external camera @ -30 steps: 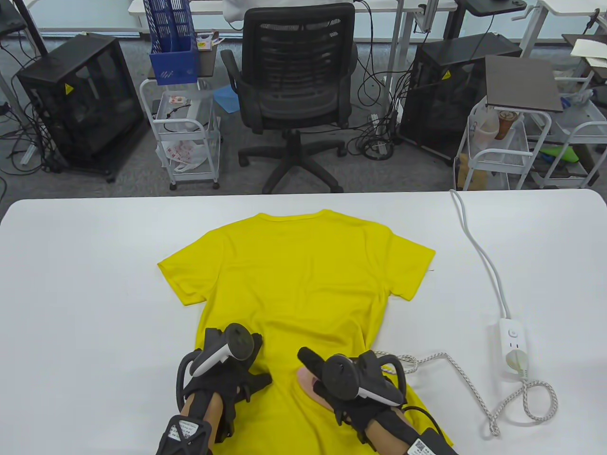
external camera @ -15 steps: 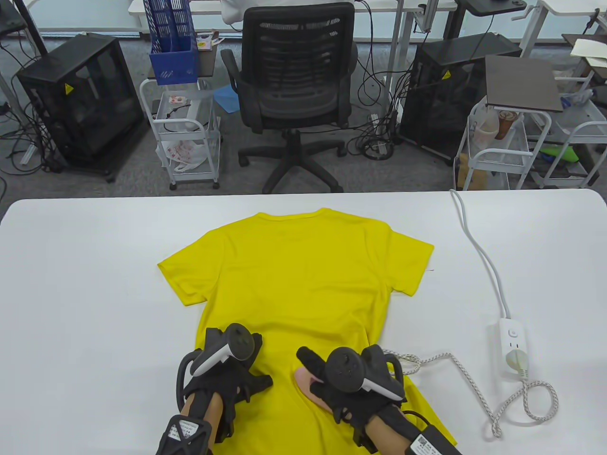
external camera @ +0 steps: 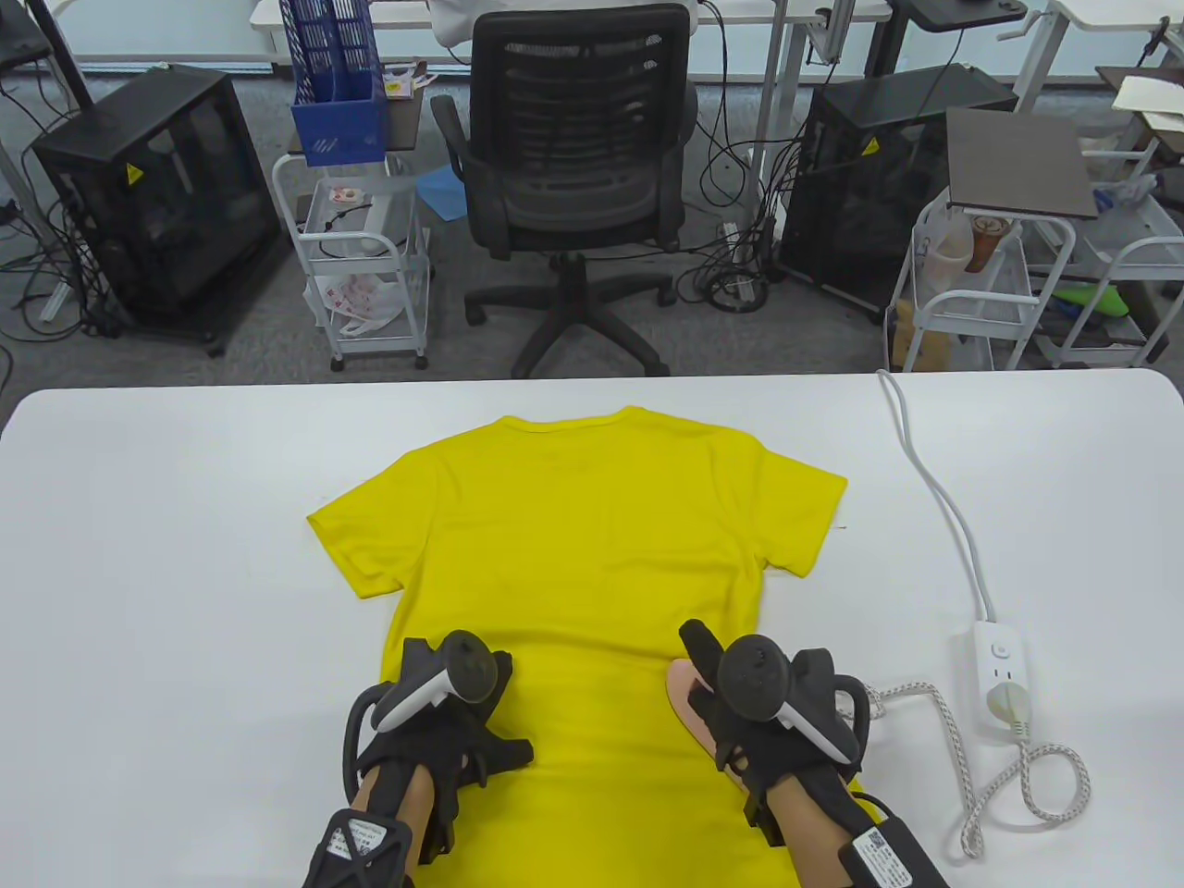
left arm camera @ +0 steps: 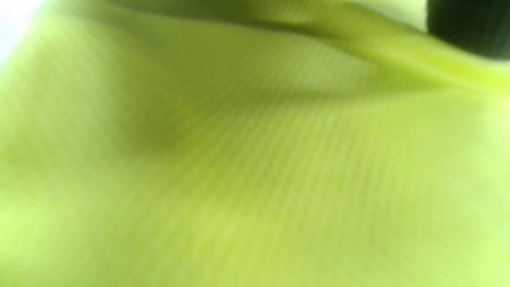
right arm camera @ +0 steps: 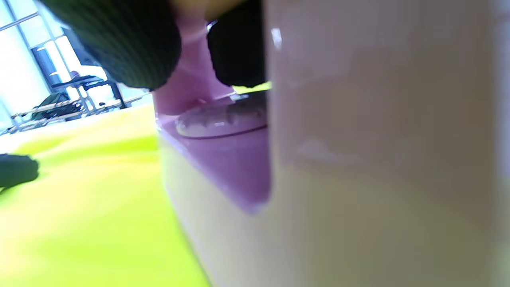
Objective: Iron t-shirt with electric iron on table
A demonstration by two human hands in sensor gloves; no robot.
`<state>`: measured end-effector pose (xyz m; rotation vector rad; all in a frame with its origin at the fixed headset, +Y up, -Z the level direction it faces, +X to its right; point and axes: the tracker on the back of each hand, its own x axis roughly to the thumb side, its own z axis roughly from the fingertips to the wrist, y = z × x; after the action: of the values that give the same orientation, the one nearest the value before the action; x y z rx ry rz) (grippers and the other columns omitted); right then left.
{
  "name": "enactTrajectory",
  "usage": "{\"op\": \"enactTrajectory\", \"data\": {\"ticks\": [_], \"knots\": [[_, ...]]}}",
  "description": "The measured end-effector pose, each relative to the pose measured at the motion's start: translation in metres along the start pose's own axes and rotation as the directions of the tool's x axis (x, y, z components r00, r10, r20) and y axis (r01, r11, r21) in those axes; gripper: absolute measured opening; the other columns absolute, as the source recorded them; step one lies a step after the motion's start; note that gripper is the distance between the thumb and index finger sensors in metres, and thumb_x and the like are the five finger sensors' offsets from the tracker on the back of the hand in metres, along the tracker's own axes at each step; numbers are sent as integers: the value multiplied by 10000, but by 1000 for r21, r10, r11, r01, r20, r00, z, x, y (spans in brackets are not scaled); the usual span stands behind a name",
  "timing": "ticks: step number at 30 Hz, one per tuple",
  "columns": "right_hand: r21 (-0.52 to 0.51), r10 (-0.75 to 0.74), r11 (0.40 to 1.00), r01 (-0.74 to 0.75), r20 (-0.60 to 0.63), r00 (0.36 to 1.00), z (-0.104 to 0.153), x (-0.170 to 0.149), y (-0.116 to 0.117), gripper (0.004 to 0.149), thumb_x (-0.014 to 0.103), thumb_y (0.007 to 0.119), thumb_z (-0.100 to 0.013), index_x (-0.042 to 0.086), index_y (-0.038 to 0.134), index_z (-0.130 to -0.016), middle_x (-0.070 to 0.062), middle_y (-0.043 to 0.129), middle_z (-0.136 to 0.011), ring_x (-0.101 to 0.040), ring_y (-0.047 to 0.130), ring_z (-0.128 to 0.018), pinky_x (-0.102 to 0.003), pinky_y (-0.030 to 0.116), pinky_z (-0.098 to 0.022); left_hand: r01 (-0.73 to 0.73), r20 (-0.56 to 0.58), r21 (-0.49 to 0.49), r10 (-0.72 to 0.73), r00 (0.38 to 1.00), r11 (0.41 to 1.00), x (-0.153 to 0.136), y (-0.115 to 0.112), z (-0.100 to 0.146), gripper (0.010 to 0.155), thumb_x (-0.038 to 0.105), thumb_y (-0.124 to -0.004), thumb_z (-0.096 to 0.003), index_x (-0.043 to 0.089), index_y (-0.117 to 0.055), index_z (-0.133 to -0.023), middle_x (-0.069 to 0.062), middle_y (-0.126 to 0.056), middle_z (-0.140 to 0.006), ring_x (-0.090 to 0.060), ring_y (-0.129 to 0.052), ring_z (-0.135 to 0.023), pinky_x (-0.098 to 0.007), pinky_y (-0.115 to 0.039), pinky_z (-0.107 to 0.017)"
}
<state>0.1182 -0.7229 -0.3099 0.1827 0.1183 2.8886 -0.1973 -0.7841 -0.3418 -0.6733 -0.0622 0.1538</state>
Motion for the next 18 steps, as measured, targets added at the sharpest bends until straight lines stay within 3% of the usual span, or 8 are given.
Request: {"op": "enactTrajectory", "data": {"ticks": [7, 10, 12, 18], "knots": [[141, -107, 987, 71, 268, 957, 19, 71, 17, 671, 477, 843, -431, 512, 474, -990, -91, 895, -672, -220, 964, -295, -462, 830, -300, 0, 2, 2, 0, 1000, 1000, 0, -1, 0, 983, 789, -743, -343, 513, -130, -1060, 11, 37, -1140, -431, 39, -1063, -752, -216, -708], [61, 40, 996, -62, 311, 950, 24, 83, 23, 673, 481, 844, -421, 520, 475, -983, -83, 899, -669, -218, 967, -294, -460, 833, -300, 13, -11, -1, -13, 1000, 1000, 0, -1, 0, 1014, 779, -774, -332, 513, -112, -1053, 14, 47, -1136, -429, 43, -1064, -755, -219, -709], [-23, 111, 994, -108, 247, 963, 19, 70, 19, 677, 490, 842, -412, 529, 472, -977, -67, 908, -656, -202, 973, -280, -449, 844, -288, 7, -12, 0, -7, 1000, 1000, 0, -1, 1, 1027, 774, -787, -327, 507, -114, -1055, 14, 43, -1137, -431, 39, -1064, -758, -221, -708], [-63, 70, 995, -77, -107, 992, 0, 1, 2, 680, 484, 834, -430, 507, 460, -997, -80, 898, -661, -206, 963, -284, -451, 836, -288, 5, -18, -19, -5, 1000, 1000, 0, 1, 1, 1084, 769, -812, -319, 477, -68, -1051, 15, 59, -1133, -440, 44, -1062, -762, -227, -710]]}}
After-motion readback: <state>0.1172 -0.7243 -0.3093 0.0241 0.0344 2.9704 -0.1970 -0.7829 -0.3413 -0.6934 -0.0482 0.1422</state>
